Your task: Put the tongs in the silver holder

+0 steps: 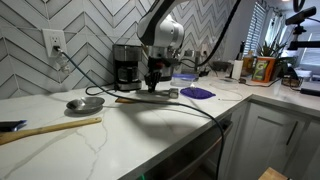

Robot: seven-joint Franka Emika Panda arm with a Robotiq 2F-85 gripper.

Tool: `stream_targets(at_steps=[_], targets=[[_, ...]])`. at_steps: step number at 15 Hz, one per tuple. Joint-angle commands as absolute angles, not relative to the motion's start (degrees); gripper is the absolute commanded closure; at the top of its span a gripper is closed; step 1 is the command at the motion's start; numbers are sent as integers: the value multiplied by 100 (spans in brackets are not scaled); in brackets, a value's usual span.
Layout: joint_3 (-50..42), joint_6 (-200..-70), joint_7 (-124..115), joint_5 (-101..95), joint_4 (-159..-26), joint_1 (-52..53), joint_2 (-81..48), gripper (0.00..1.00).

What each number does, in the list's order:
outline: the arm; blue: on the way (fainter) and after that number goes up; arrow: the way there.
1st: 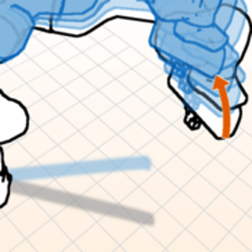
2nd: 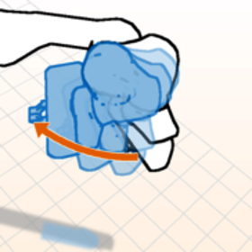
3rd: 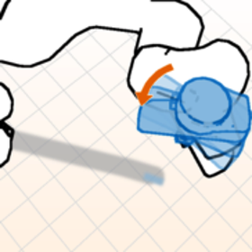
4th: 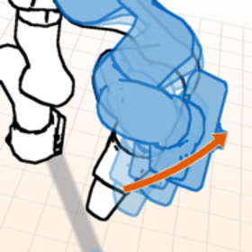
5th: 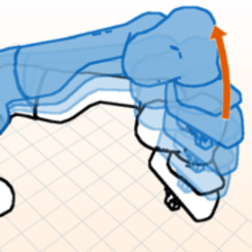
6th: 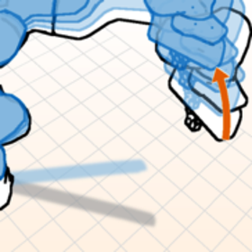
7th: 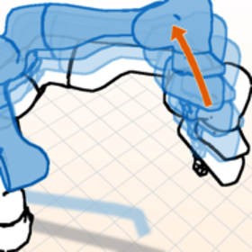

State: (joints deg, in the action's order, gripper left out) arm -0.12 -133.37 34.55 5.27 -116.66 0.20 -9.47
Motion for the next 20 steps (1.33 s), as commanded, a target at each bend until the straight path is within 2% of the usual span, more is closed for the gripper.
stream_targets(at_steps=[1,5,11,14,20], targets=[[61,-13458,3404,299,-11632,-69,-1005,69],[27,-13484,3291,-156,-11616,-38,-1039,74],[69,-13590,3413,-434,-11590,-73,-1124,67],[93,-13685,3469,-398,-11582,-87,-1158,73],[132,-13846,3537,-388,-11532,-100,-1288,78]])
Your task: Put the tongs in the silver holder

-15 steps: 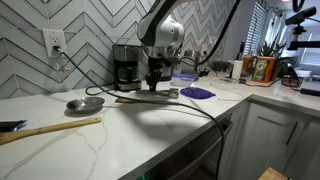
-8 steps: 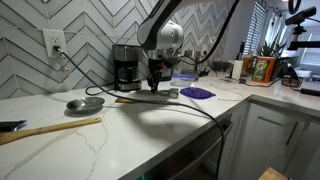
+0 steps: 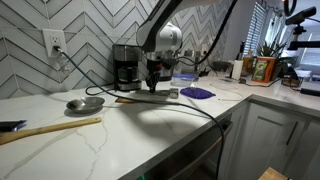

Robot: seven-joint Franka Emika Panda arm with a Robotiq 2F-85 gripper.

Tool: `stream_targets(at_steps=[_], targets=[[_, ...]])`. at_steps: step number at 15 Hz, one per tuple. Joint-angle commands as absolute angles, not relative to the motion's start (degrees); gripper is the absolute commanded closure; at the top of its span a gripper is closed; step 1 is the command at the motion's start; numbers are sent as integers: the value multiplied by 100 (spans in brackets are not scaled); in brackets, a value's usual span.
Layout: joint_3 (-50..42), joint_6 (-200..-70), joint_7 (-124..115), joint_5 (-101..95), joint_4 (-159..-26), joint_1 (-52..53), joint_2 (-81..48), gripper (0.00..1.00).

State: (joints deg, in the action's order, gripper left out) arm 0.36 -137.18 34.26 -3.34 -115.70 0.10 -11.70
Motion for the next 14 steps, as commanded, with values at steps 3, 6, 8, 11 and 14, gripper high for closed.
stream_targets(at_steps=[3,6,8,11,14], targets=[[148,-13853,3554,-389,-11503,-108,-1346,76],[165,-13850,3564,-388,-11486,-112,-1383,86],[174,-13841,3560,-380,-11477,-113,-1398,100],[208,-13775,3601,-299,-11480,-128,-1366,99],[201,-13740,3586,-371,-11547,-124,-1252,99]])
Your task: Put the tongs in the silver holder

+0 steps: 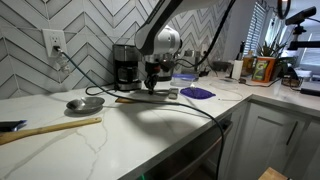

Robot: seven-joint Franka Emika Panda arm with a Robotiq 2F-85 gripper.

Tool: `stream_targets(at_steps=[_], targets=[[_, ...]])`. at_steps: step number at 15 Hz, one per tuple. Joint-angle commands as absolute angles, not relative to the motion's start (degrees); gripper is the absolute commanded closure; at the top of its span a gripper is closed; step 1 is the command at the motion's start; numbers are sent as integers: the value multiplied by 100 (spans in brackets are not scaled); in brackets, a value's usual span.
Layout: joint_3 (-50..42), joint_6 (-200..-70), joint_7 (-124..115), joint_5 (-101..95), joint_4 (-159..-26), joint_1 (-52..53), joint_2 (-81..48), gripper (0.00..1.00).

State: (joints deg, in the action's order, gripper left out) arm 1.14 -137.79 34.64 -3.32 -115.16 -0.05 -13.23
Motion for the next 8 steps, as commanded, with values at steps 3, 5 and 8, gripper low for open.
stream_targets(at_steps=[3,5,8], targets=[[182,-13679,3638,-346,-11671,-172,-1036,99],[174,-13665,3732,-198,-11766,-257,-858,99],[97,-13787,3897,-31,-11967,-417,-530,99]])
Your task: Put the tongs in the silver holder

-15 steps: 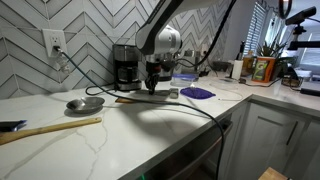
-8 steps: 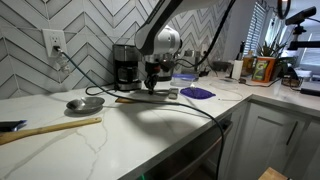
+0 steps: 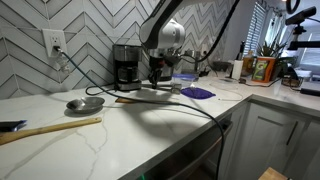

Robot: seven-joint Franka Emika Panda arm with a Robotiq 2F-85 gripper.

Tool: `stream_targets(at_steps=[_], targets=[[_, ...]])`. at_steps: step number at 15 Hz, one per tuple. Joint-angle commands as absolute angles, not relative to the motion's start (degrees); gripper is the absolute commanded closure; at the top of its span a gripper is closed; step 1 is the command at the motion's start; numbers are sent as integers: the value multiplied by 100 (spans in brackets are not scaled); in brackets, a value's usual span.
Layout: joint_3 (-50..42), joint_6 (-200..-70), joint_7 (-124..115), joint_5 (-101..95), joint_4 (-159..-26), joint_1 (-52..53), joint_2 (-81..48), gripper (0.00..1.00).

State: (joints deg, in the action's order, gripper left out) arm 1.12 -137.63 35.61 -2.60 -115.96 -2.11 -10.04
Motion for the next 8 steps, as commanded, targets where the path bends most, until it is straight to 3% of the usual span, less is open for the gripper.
stream_targets(at_steps=[1,8], targets=[[63,-13831,3990,28,-12039,-471,-412,99],[-434,-13874,5595,1185,-12623,-695,583,99]])
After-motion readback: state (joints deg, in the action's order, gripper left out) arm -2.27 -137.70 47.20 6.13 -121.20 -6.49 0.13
